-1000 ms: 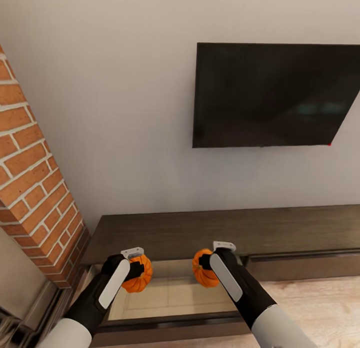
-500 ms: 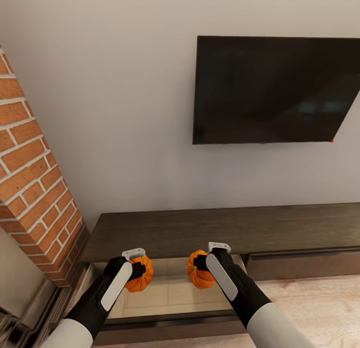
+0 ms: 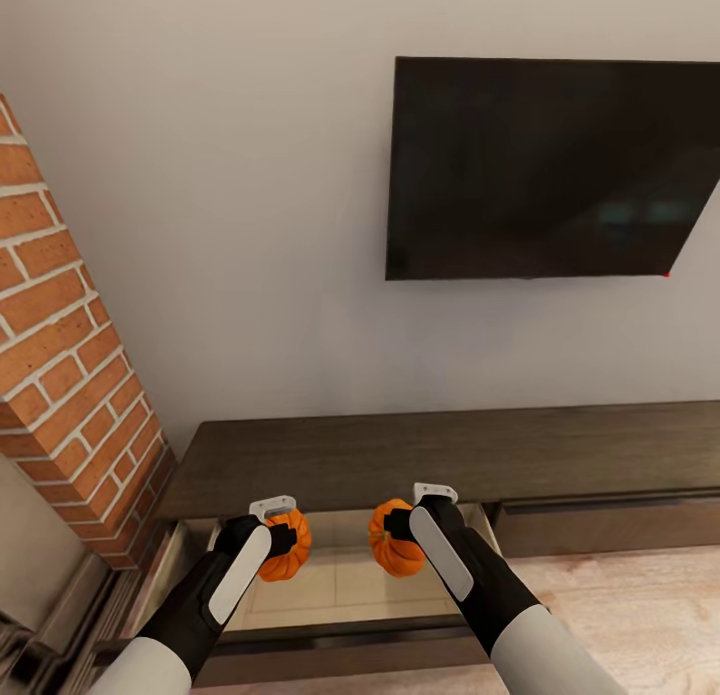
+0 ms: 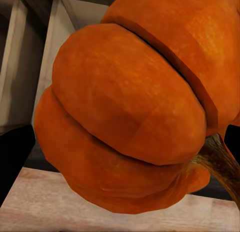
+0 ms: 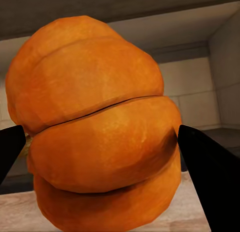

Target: Place each of the two pumpkins and all three candles from the living room inside a cabinet in the living room (use any cabinet), then make sure every cabinet is closed, and position the cauldron so it is next to a table in the living room.

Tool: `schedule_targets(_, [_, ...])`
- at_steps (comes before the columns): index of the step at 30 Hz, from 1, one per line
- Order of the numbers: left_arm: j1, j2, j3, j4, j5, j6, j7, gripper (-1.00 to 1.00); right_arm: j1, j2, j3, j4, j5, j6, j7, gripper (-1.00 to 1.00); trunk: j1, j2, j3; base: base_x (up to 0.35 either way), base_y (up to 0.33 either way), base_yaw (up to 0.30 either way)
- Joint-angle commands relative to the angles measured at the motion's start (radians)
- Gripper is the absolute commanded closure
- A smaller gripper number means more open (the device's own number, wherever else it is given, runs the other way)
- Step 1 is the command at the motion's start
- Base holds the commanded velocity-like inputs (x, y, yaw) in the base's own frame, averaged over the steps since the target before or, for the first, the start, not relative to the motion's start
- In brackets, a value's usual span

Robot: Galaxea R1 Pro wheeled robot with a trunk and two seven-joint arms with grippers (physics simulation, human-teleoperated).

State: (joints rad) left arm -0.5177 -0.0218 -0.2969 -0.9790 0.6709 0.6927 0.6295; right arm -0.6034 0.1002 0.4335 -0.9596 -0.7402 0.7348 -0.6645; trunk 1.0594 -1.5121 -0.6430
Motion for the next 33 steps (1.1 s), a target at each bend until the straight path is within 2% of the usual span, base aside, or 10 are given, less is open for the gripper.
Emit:
schedule_targets(1, [-0.001,0.0,-0.002,-0.001,0.009,0.001,0.012,1.0,-0.001,0.0,0.002,-0.002,-0.01,0.0,-0.01,1.0,0.004,-0.008,-0.004,0.0,0.0,0.0])
schedule_targets(33, [-0.001,0.0,-0.002,-0.001,0.009,0.002,0.013,1.0,-0.001,-0.001,0.004,-0.002,-0.01,0.0,-0.01,1.0,0.127,-0.232,-0.104,0.0,0.0,0.0])
